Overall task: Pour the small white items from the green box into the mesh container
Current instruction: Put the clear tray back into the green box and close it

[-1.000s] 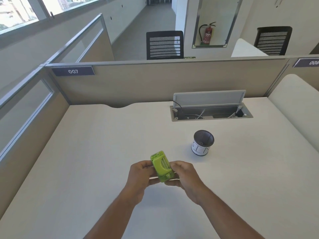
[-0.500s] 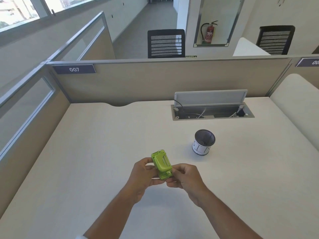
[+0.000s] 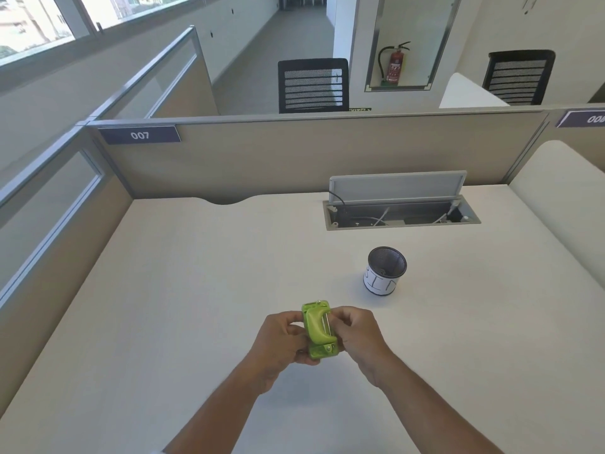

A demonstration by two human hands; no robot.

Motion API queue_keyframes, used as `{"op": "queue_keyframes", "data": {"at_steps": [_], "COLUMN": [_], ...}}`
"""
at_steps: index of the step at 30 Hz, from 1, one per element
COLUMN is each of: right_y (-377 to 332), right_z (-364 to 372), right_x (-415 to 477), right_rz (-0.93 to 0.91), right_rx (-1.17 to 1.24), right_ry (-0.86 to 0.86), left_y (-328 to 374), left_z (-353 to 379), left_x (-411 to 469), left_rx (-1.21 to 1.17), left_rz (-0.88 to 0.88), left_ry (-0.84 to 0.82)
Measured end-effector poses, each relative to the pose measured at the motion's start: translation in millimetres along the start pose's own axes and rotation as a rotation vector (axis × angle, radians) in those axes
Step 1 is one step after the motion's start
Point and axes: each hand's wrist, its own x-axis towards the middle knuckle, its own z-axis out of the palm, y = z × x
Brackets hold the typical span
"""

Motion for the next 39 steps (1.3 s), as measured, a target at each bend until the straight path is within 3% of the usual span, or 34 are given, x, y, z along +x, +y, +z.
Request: {"op": "queue_keyframes", "data": {"at_steps": [4, 10, 15, 20, 22, 27, 30, 39], "right_y": [-1.8, -7.2, -3.2, 0.4, 1.3, -0.3, 0.5, 16.1], "right_z": [-1.8, 6.5, 14.5, 13.9, 11.7, 1.2, -2.5, 1.7], "right_x": [-1.3, -3.8, -6.5, 2.7, 8.7, 29.9, 43.9, 64.3], "right_rz": [0.006, -0.103, -0.056, 0.026, 0.046, 0.079, 0.086, 0.088], "right_rx": [-0.019, -0.228, -0.347, -0.391, -0.393, -0.411, -0.423, -0.478], "right_ry": [0.014, 0.238, 0.112, 0.163, 0.192, 0.267, 0.283, 0.304], "left_y": [-2.9, -5.7, -15.4, -28.8, -29.7, -29.5, -34.7, -65.1], "left_z": [1.9, 0.3, 0.6, 0.5, 0.0, -20.1, -36.5, -55.4], "left_x": [2.4, 13.1, 21.4, 29.3, 37.0, 54.3, 57.1, 61.0], "left_rx": [0.007, 0.02, 0.06, 0.104, 0.232, 0.863, 1.145, 1.361], "left_rz": [0.005, -0.018, -0.034, -0.038, -0.01, 0.188, 0.22, 0.128], "left_ry": [0.022, 0.062, 0.057, 0.028, 0.046, 0.288, 0.317, 0.192]}}
